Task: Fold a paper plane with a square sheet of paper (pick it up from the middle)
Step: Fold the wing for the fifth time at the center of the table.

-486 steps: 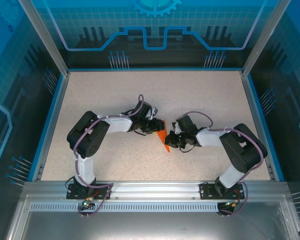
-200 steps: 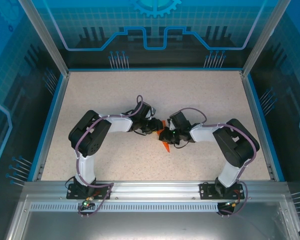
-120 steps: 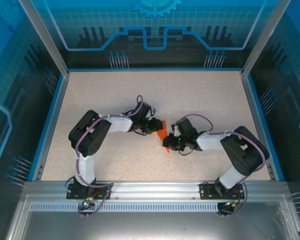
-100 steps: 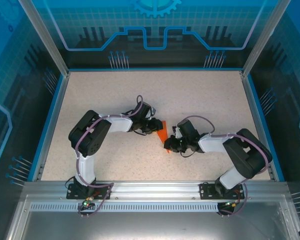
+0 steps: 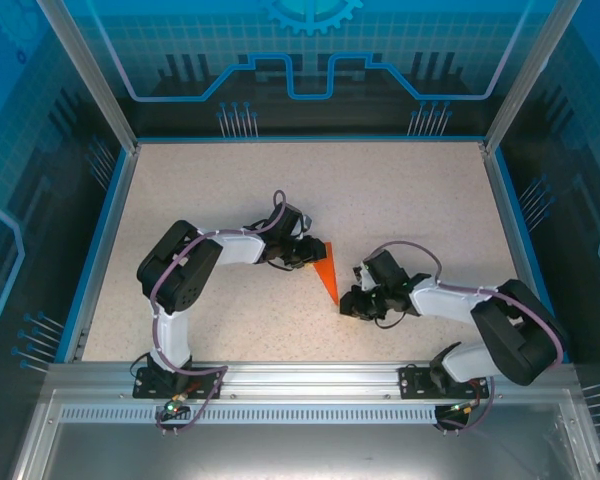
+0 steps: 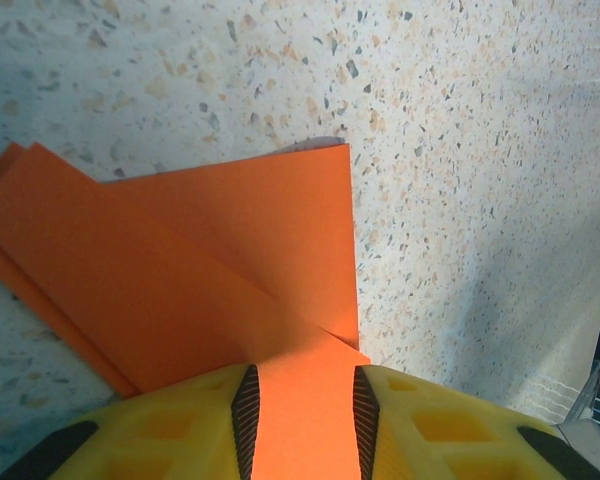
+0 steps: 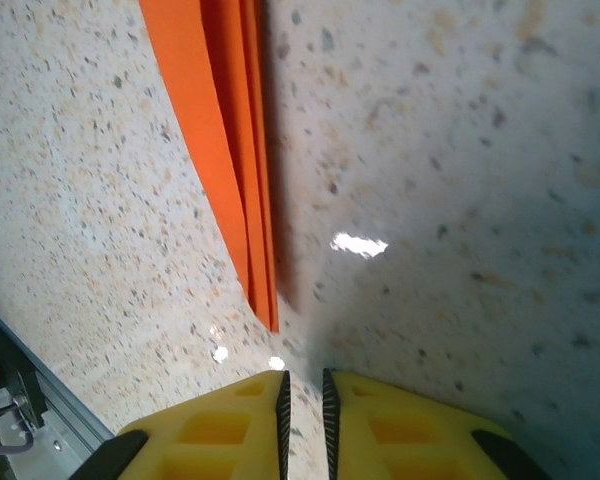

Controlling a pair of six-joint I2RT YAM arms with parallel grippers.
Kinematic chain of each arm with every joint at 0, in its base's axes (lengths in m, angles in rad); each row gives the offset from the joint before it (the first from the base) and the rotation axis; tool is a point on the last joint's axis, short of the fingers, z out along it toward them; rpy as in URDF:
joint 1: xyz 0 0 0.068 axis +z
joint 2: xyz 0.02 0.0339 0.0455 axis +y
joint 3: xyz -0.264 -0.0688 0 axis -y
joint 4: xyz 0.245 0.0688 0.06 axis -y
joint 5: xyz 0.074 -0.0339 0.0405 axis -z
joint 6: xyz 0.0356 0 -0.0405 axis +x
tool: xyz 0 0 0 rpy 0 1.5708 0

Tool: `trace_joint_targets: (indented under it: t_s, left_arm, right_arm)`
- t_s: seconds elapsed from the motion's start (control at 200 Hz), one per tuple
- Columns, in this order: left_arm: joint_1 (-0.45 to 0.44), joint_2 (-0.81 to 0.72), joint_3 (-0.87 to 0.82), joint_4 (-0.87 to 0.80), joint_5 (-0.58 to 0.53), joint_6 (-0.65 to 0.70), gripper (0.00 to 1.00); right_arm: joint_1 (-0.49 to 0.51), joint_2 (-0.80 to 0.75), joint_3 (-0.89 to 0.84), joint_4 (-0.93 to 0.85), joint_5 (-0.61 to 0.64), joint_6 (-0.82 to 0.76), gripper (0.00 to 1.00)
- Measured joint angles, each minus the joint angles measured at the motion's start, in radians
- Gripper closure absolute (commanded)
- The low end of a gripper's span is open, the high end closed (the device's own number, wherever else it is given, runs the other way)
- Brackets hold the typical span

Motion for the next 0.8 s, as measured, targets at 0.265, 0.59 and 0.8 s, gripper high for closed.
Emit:
trace_joint_targets:
  t_s: [0.265, 0.59, 0.8]
  left_arm:
    - [-0.003, -0.011, 0.007, -0.023, 0.003, 0.021, 0.59]
    - [-0.005, -0.012, 0.053, -0.109, -0.021, 0.048, 0.60]
    - [-0.005, -0.012, 0.053, -0.108, -0.022, 0.048, 0.60]
  right_arm:
    - [-0.064, -0.121, -0.002, -0.074, 0.058, -0.003, 0.76]
    - [-0.072, -0.047, 0.097, 0.067, -0.008, 0.027, 0.84]
    - [-0.048, 0.114, 0.205, 0.148, -0.031, 0.044, 0.86]
